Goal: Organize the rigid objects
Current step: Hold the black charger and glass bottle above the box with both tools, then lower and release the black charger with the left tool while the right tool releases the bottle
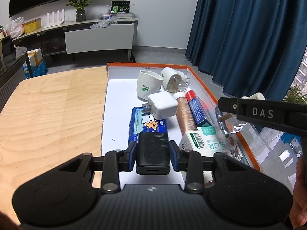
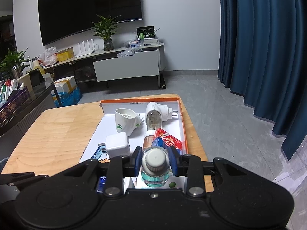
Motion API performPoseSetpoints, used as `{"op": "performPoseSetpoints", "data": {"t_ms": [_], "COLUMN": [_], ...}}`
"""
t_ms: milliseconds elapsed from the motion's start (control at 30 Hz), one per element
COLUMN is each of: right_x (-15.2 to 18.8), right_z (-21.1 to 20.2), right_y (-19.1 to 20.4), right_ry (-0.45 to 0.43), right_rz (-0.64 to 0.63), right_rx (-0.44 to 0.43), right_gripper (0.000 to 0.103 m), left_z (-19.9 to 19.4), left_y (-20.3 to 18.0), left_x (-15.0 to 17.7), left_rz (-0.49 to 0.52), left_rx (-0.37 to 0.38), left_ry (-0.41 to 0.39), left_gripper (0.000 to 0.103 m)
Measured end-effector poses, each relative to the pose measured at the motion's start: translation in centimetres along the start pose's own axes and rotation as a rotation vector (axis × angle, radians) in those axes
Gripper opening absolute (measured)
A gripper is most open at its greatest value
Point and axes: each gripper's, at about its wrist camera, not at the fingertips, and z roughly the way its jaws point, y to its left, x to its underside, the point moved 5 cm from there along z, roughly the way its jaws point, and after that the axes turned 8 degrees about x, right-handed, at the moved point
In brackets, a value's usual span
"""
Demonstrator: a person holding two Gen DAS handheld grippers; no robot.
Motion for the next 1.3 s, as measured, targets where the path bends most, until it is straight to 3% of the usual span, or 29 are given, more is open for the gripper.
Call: {"op": "performPoseSetpoints", "data": {"t_ms": [1300], "right_x": [-0.3], "right_z": [1.8], "right_y": [0.7], "right_ry": [0.024], "right_rz": [-0.016], "right_rx": [-0.022], "right_gripper": [0.038], "left_z": [1.2], "left_y": [0.4], "left_x": [0.2], "left_rz": [-0.013], "left_rx": [-0.001], "left_ry": [0.032], "left_gripper": [0.036]}}
